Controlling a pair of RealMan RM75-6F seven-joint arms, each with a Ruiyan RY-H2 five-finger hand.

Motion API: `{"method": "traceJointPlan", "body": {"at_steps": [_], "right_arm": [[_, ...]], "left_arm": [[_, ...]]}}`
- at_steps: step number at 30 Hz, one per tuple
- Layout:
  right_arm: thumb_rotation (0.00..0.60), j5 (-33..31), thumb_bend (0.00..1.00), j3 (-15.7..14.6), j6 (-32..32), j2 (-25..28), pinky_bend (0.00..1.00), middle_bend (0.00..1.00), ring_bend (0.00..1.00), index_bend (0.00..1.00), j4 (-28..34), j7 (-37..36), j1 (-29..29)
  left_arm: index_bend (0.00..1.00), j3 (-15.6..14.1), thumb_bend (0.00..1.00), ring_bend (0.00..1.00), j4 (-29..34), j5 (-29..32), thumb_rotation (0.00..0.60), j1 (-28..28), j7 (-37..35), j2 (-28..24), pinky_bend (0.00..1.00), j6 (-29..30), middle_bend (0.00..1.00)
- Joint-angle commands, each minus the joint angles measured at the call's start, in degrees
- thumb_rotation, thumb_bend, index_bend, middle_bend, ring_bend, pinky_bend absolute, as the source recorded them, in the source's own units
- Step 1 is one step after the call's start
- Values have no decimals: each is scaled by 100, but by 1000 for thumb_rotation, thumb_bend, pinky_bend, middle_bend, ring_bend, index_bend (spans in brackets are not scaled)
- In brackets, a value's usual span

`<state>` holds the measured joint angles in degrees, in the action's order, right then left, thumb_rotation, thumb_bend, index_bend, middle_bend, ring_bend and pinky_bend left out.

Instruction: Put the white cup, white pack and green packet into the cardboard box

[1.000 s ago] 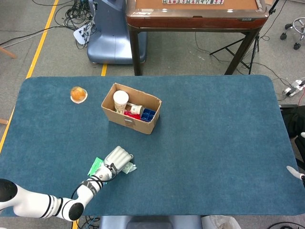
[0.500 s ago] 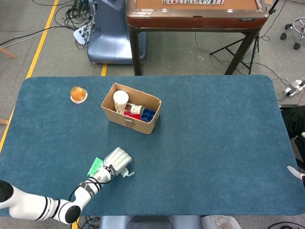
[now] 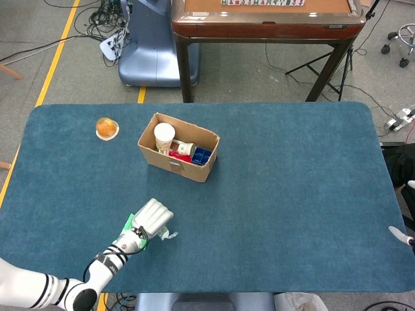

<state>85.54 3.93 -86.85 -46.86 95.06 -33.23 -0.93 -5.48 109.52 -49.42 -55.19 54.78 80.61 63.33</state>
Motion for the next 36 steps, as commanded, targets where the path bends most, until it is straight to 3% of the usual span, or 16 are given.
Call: {"method": "traceJointPlan", "body": {"at_steps": [1, 8, 19, 23, 29, 36], "right_arm": [[600, 16, 85, -6, -7, -3, 173, 194, 38, 185, 20, 32, 0], [600, 41, 85, -19, -9, -3, 173, 194, 37, 186, 45, 74, 1], [600, 33, 85, -20, -8, 0, 172, 194, 38, 186, 61, 98, 6], [600, 46, 85, -29, 18, 0, 172, 194, 38, 186, 72, 124, 20], [600, 53, 85, -35, 39, -2, 172, 194, 37, 186, 77, 141, 34], [600, 34, 85, -35, 84, -1, 173, 194, 37, 186, 59, 106, 55]], "left_arm": [[685, -23, 222, 834, 221, -106, 600, 64, 112, -212, 905, 187, 1000], [682, 275, 221, 831, 670, -183, 600, 122, 185, -736, 905, 661, 1000], [670, 1155, 222, 808, 722, -301, 600, 214, -22, -969, 892, 1448, 1000], [661, 1481, 222, 794, 504, -351, 600, 237, -175, -758, 885, 1720, 1000], [650, 1989, 222, 789, -134, -570, 600, 220, -748, 3, 883, 2060, 1000], [604, 2261, 222, 786, -883, -432, 600, -37, -747, 585, 881, 1770, 1000]]}}
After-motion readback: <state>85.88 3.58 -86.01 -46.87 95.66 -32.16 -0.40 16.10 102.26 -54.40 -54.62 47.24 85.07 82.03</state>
